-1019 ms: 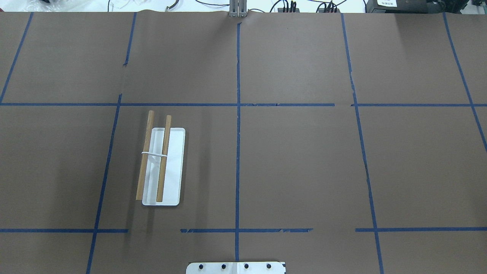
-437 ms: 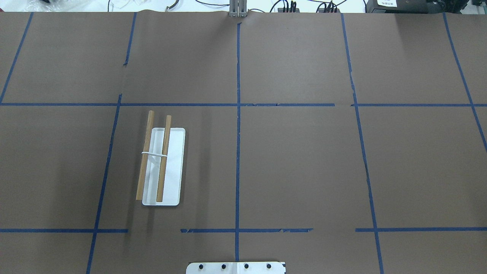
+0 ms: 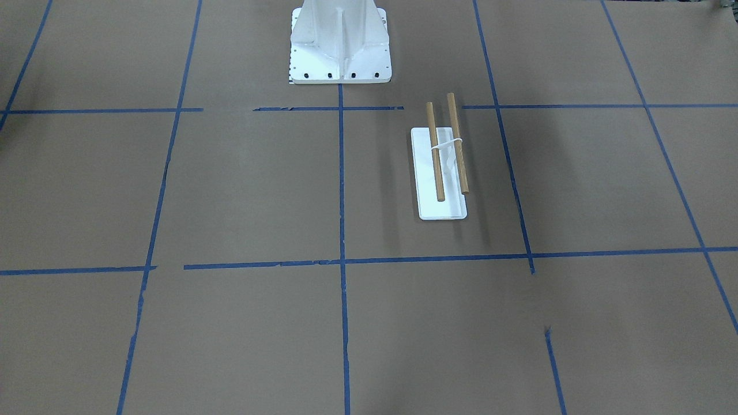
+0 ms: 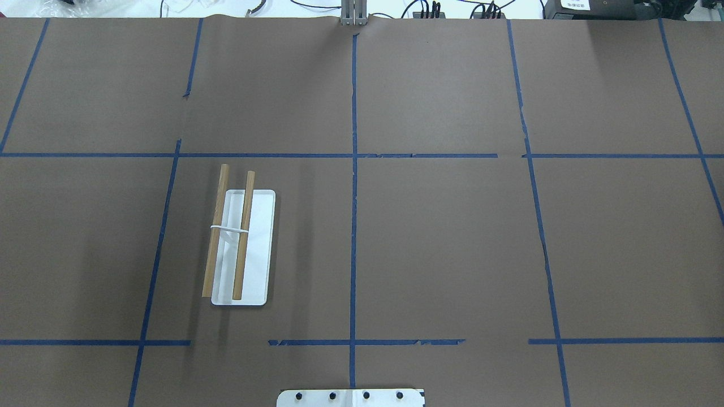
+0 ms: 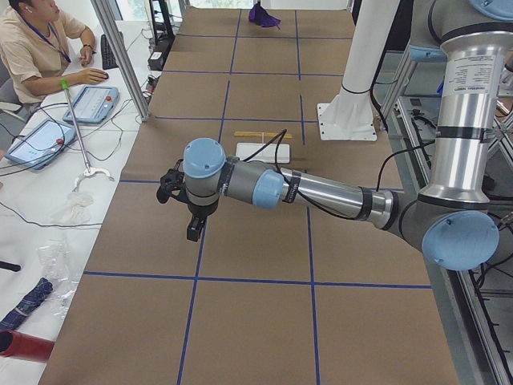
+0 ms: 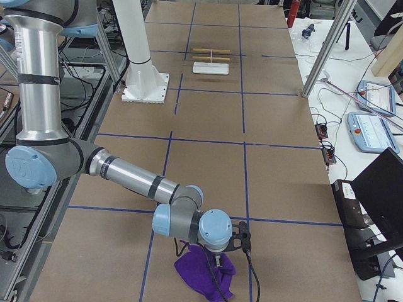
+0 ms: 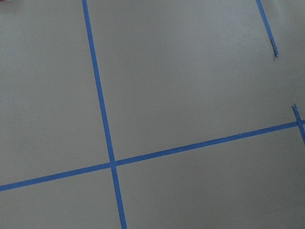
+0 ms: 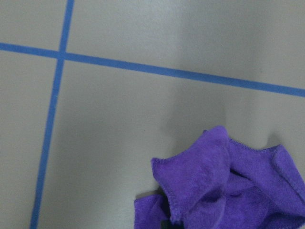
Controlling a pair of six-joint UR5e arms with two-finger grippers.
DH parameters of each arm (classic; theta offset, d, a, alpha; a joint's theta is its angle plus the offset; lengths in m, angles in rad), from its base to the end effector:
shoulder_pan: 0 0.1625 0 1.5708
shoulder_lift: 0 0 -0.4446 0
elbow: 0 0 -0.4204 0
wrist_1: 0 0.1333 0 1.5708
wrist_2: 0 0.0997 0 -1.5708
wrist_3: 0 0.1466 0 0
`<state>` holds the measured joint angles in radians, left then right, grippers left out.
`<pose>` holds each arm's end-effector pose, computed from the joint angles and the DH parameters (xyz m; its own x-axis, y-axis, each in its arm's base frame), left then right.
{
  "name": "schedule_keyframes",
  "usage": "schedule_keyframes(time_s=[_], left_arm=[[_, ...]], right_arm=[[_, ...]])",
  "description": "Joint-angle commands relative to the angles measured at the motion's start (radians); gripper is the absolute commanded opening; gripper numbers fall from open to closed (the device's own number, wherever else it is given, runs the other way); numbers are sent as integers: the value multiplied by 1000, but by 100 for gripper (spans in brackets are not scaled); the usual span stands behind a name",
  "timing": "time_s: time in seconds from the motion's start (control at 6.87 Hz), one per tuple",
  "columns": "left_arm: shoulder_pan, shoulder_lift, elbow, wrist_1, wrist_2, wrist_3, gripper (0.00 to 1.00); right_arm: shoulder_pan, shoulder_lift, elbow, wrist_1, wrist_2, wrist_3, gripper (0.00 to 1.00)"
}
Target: Hang towel on rack
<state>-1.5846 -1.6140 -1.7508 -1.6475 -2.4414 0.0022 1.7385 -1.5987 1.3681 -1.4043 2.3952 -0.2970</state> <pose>-0.0288 -0.5520 0.5744 0.6475 0.2191 -0.7299 0.0118 0.9548 0.2970 0.1071 -0.4788 0.8087 0.6814 -0.1352 0.7193 0.0343 0.9876 0.1531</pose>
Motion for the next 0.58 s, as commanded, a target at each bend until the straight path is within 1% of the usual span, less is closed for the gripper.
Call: schedule_keyframes(time_s=[0.0,0.15,0.29,0.44], left_arm=[[0,0,-10,-2,-24,-5,100],[9,0,-4,-33,-136,-7,100],[17,0,-1,-53,-209,-25,100],[46,-9,-10,-57,-223,-113,100]], right_arm=[[-23,-15,352,-256,181,172,0],[-103,-6,508,-252,284,439,0],[-204,46,642,-246,292,754,0],[-305,229,690,-248,294,1087,0]])
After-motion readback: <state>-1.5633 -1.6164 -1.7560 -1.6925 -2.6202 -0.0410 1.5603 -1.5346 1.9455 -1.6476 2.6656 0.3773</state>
